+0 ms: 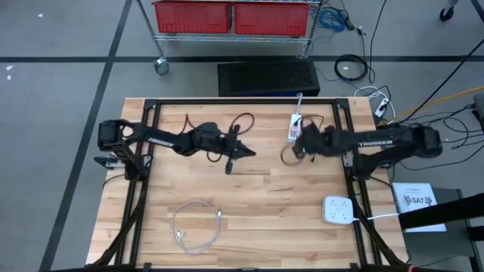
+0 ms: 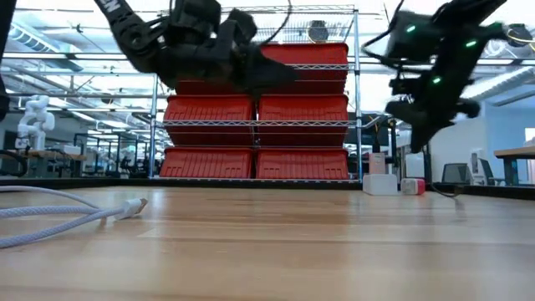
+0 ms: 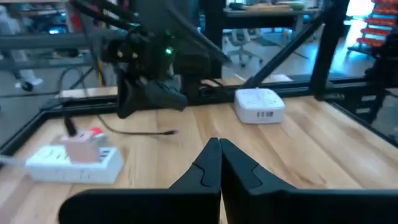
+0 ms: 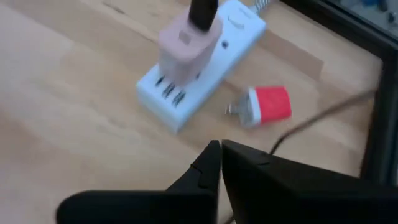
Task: Insert USB
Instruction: Insert the orange charger adapter into the center white square outlet extension
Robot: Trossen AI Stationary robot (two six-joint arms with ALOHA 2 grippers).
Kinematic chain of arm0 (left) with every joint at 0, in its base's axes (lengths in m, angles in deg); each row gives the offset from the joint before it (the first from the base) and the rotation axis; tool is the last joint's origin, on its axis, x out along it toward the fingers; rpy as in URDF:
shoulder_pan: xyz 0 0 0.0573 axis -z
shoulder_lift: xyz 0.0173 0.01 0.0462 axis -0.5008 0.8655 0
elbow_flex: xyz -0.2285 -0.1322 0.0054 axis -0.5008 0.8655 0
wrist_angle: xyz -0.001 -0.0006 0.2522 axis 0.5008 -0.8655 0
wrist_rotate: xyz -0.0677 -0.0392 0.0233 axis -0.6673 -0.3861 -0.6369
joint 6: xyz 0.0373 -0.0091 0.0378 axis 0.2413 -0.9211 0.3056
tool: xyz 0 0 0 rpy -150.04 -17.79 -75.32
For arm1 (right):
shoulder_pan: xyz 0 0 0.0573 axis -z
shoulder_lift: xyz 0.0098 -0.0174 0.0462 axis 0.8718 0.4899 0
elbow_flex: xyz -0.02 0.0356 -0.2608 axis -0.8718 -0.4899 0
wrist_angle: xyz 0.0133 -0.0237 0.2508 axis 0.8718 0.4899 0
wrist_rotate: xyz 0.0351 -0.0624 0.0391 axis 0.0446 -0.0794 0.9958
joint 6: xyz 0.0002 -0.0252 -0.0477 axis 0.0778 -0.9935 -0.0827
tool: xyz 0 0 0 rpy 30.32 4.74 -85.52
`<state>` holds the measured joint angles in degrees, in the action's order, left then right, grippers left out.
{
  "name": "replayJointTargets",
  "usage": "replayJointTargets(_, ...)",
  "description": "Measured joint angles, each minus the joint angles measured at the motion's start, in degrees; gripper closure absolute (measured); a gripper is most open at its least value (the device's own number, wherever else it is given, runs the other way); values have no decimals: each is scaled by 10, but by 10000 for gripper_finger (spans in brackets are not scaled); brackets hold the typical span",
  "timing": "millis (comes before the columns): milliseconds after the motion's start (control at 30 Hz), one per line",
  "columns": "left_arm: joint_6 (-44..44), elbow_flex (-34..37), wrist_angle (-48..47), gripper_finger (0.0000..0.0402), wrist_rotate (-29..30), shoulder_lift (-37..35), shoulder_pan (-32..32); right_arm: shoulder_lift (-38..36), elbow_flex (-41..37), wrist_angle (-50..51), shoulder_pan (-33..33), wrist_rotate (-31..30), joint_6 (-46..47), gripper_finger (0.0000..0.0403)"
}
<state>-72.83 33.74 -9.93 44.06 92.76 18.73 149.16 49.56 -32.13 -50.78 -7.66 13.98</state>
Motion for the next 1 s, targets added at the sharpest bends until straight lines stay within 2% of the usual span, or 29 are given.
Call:
replayJointTargets(100,-4,28,14,401,15,-13,-3,0,0,-45,76,49,-94,366)
replayJointTargets(200,-4,41,15,401,23,-21,-3,0,0,-47,138,70,-153,327)
replayJointTargets(333,-4,49,14,401,29,-22,0,0,0,-47,198,76,-213,275)
replayJointTargets(500,-4,51,14,401,33,-22,5,2,-22,-103,261,141,-274,239)
replayJointTargets(700,-4,51,13,401,34,-22,10,2,-63,-153,309,163,-298,220)
replayJointTargets(1000,-3,51,13,401,34,-22,10,1,-105,-215,319,203,-307,177)
